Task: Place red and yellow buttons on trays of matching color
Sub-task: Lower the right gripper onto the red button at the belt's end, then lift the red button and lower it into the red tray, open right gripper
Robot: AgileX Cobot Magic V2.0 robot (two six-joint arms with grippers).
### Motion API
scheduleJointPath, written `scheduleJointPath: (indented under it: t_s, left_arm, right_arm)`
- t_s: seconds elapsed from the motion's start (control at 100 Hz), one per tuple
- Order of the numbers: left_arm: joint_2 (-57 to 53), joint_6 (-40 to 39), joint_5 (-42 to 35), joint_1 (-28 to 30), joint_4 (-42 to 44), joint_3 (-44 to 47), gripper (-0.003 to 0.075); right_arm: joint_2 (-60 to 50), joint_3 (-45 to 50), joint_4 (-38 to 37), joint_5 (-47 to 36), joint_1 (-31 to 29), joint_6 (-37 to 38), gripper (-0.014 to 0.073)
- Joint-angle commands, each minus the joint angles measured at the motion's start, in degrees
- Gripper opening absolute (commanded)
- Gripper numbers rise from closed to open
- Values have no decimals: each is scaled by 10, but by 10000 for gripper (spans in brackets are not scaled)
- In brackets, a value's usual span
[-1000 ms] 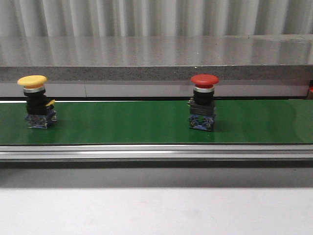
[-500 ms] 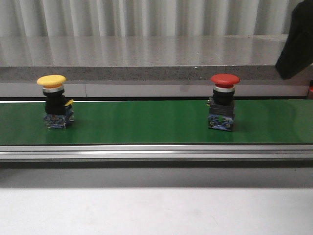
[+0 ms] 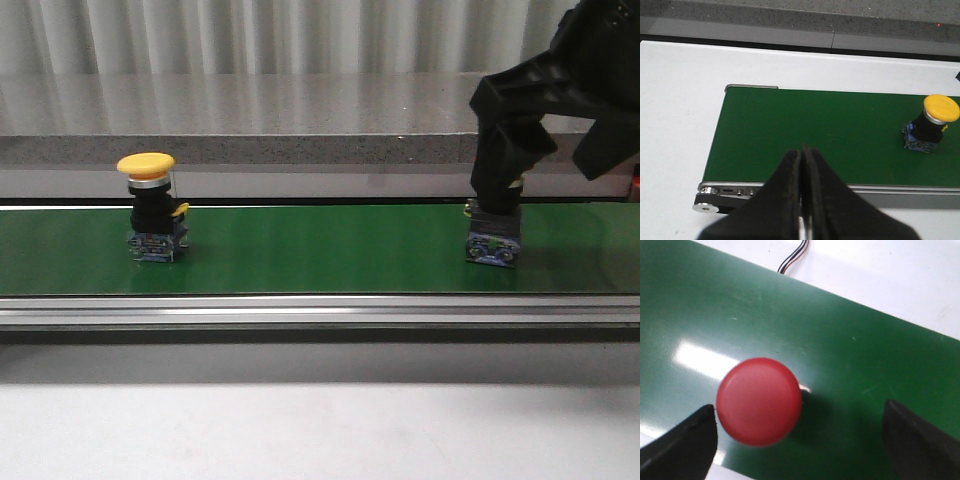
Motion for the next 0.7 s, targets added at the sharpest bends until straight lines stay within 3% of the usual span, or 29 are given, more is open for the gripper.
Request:
scheduleJointPath:
  t_s: [0.0,0.12,0.24,0.34,0.5,0.69]
  left_arm:
    - [0,-2,-44,-4,-6,-16,-20]
    - [0,-2,-44,-4,-6,-16,-20]
    - [0,-2,-44,-4,-6,-16,-20]
    - [0,-2,-44,-4,-6,-16,-20]
    - [0,-2,-44,-4,-6,-16,-20]
    - [0,-2,-44,-4,-6,-16,-20]
  right_arm:
    - [-1,-25,-5,-39,0,-4,650]
    - [16,-30,-5,-42,0,-4,530]
    - [21,-32,-5,-24,0,-4,287]
    - [16,-46,-7,13,-7,-4,160]
    - [2,-107,-17,91,-41,-4,142]
    - [-9,-200,-21,161,-133,-18,142]
